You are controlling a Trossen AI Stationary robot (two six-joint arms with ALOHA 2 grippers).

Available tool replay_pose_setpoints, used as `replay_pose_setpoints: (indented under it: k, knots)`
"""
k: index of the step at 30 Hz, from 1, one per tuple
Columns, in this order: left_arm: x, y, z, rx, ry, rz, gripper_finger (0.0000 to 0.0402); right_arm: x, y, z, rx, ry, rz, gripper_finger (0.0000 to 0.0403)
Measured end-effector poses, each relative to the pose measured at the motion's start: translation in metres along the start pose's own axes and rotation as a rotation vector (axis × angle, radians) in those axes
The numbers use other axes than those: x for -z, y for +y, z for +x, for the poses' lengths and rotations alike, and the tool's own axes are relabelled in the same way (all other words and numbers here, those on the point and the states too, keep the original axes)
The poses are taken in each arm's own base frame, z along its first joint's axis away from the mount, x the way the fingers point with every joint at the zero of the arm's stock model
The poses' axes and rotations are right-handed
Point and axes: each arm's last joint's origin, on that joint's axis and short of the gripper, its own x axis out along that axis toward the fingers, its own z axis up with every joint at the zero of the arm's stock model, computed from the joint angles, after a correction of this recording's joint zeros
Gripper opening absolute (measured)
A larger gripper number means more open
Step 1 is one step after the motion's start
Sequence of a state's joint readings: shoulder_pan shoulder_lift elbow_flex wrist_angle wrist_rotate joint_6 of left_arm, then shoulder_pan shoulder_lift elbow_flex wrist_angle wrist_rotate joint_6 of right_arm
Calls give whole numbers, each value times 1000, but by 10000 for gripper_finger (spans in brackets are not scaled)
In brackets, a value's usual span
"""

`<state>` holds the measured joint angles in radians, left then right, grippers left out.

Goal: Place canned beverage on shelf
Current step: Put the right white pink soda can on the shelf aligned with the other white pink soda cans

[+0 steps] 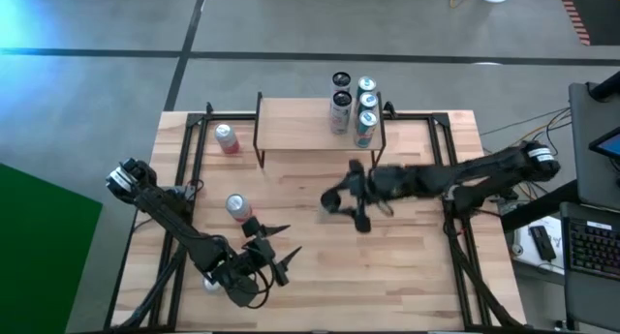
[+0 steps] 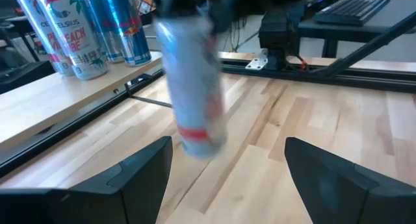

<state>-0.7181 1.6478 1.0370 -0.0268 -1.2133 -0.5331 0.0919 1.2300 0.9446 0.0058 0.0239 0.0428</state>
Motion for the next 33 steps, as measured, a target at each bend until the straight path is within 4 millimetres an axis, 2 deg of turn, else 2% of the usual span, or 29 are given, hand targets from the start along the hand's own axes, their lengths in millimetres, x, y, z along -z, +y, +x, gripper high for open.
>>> replay_pose_setpoints:
  k: [4,10,15,19,23,33]
  knots:
    - [-2,3,7,0,15,-5,284,-27,-26,-15,92,7,-4,252]
    - [-2,7,17,8,48,3,284,-67,-53,-28,148,36,-46,252]
    - [0,8,18,4,57,15,284,-83,-78,-36,202,28,-57,252]
    - [0,8,17,4,59,20,284,-85,-102,-45,279,16,-45,252]
    - [1,8,17,22,70,23,284,-74,-123,-51,310,49,-24,252]
    - [1,8,17,20,72,30,284,-61,-148,-52,306,74,11,251]
